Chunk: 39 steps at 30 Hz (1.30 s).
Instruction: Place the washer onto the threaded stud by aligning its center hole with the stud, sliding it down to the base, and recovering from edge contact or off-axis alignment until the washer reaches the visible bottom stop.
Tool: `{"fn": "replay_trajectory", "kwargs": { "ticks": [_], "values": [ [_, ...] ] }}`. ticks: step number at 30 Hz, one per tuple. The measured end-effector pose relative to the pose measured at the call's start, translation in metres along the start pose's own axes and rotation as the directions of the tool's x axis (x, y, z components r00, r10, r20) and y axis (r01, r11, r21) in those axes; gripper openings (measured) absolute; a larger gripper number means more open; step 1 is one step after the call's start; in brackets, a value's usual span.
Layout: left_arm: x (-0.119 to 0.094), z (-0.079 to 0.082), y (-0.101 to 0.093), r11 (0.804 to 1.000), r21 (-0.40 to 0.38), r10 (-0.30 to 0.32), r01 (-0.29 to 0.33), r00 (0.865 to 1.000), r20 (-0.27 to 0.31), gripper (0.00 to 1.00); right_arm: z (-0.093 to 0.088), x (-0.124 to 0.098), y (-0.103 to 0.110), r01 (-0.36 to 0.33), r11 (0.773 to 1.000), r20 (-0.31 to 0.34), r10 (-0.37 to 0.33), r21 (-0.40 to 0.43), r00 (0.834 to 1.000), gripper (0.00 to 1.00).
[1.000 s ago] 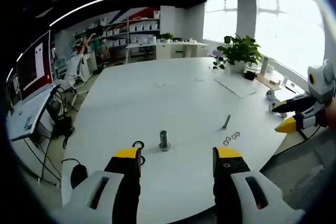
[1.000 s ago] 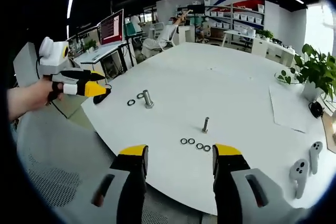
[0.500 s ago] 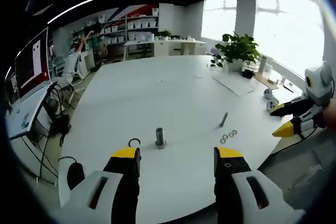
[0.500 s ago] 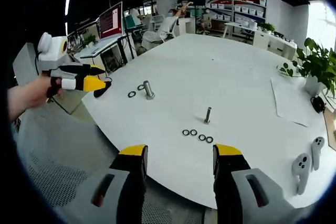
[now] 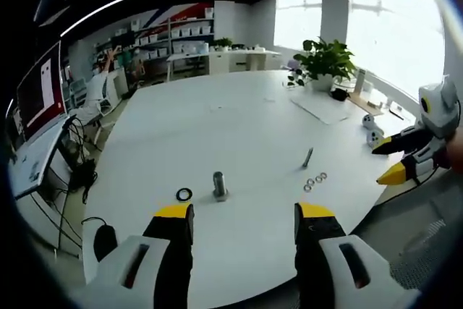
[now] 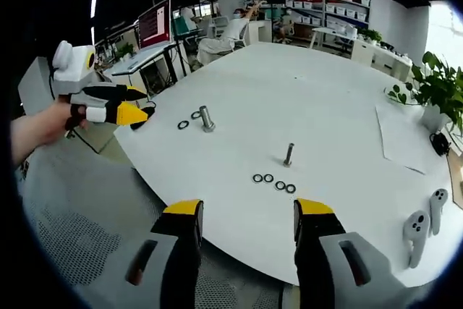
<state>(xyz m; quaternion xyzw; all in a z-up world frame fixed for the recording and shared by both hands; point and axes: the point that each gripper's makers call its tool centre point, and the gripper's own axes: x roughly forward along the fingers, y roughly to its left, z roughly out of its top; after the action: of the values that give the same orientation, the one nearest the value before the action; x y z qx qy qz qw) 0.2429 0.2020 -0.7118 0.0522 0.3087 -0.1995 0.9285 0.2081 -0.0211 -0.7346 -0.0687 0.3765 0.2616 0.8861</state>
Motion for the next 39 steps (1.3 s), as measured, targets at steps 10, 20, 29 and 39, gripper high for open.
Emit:
{"fn": "replay_trajectory", "kwargs": {
  "ticks": [10, 20, 29, 39],
  "values": [
    [0.0004, -0.0016, 0.0026, 1.000, 0.004, 0.009, -0.009, 1.000, -0.005, 0.55, -0.0022, 0.0012, 0.0025, -0.008, 1.000, -0.011, 0.008, -0.011, 1.000, 0.53],
    [0.0026, -0.0050, -0.0029, 1.000, 0.014, -0.010, 0.010, 1.000, -0.019, 0.54, -0.0009, 0.0005, 0.0031, -0.012, 1.000, -0.005, 0.012, -0.013, 1.000, 0.53],
    [0.0030, -0.0073, 0.0001, 1.000, 0.012, -0.001, 0.002, 1.000, -0.027, 0.54, -0.0022, 0.0010, 0.0066, -0.027, 1.000, -0.012, 0.027, -0.011, 1.000, 0.53],
    [0.0027, -0.0081, 0.0024, 1.000, -0.008, 0.001, -0.001, 1.000, -0.027, 0.54, -0.0080, 0.0007, 0.0038, -0.012, 0.999, -0.040, 0.010, -0.042, 0.999, 0.53]
  ]
}}
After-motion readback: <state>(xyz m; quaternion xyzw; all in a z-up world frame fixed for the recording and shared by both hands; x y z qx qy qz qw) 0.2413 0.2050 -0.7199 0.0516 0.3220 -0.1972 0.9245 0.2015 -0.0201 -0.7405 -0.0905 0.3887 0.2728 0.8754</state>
